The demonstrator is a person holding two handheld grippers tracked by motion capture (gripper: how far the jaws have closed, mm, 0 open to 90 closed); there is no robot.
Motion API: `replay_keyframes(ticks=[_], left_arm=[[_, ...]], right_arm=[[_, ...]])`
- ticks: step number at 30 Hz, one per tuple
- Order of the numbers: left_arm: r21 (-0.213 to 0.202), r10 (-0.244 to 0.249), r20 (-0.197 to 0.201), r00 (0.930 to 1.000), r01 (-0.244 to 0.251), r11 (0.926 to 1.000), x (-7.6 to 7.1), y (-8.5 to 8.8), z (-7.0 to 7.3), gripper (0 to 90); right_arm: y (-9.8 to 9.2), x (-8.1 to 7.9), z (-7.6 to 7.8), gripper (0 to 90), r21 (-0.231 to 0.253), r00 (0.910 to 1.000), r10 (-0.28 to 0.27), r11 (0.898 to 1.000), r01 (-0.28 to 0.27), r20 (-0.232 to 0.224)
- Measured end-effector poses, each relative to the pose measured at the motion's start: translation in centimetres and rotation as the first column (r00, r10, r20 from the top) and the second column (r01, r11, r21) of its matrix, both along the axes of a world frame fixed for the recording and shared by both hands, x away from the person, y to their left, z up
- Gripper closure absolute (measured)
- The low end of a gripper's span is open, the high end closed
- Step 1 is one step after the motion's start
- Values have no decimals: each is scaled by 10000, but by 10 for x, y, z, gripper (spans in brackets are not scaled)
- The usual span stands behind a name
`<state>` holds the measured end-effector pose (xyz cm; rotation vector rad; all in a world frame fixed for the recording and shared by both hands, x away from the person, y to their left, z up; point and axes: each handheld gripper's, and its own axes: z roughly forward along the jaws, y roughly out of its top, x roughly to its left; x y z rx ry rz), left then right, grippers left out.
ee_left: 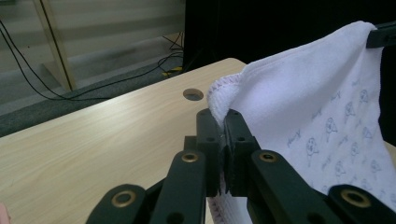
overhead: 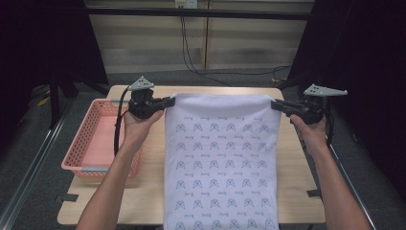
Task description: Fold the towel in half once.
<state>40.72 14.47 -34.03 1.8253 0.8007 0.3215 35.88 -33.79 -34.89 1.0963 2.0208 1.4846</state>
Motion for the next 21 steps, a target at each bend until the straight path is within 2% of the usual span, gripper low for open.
replay_keyframes(ticks=[8,13,15,18,21], left_arm=[[37,211,-70,9998,-211,9998,15,-2,1,870],[-158,310,-12,9995,-310,9994,23,-3,8,870],[-54,293,-1,9996,-293,9996,27,-5,12,870],[-242,316,63,9995,-314,9992,32,-5,18,870],[-208,333,140,9993,-330,9992,36,-7,23,870]], right_arm=[[0,13,8,831,139,9999,-146,9998,145,83],[-1,21,17,831,208,9994,-277,9994,272,211],[-1,23,19,831,212,9993,-288,9994,284,229],[-3,28,24,831,253,9989,-373,9990,366,274],[-4,33,29,832,356,9984,-425,9985,413,364]])
